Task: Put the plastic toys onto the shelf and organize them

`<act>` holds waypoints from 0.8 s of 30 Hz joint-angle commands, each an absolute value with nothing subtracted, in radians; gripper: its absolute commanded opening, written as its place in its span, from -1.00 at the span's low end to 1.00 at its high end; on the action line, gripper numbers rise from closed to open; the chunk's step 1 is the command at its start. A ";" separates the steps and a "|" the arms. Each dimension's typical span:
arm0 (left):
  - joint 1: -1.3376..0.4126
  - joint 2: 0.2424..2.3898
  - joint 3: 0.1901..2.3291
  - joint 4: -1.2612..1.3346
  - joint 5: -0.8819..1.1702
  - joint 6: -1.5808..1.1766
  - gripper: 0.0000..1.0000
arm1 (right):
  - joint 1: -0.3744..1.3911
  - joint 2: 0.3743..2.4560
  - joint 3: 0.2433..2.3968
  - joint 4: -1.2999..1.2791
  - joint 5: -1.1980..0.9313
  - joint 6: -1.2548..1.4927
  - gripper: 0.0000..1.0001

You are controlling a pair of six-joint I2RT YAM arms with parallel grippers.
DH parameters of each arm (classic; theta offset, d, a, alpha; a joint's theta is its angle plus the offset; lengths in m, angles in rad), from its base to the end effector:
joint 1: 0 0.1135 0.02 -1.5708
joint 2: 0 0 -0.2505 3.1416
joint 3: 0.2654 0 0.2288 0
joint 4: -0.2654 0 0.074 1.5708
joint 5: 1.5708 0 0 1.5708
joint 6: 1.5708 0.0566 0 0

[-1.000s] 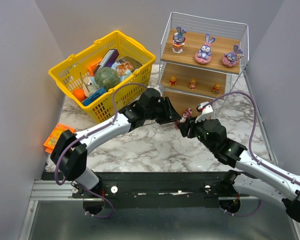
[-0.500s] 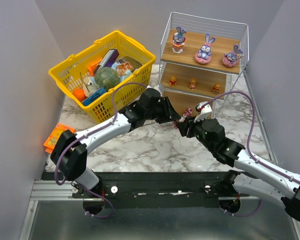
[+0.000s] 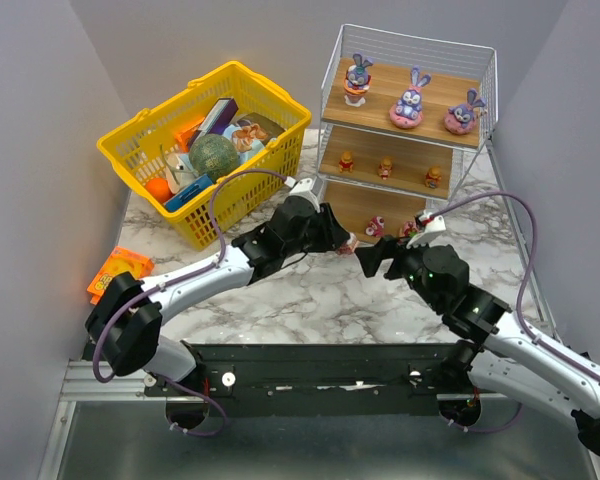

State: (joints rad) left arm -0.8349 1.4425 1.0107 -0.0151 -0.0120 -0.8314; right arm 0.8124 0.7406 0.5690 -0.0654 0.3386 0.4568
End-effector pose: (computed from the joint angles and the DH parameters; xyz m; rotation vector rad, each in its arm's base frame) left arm 0.2229 -0.2452 0.2676 -0.0044 2.1792 -1.0067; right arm 0.1421 0.1226 0.2740 -0.0808 1.8329 0.5983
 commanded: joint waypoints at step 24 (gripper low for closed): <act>-0.977 1.902 0.931 0.775 -0.699 -0.387 -1.00 | 0.816 0.315 0.654 -0.753 0.453 0.726 0.93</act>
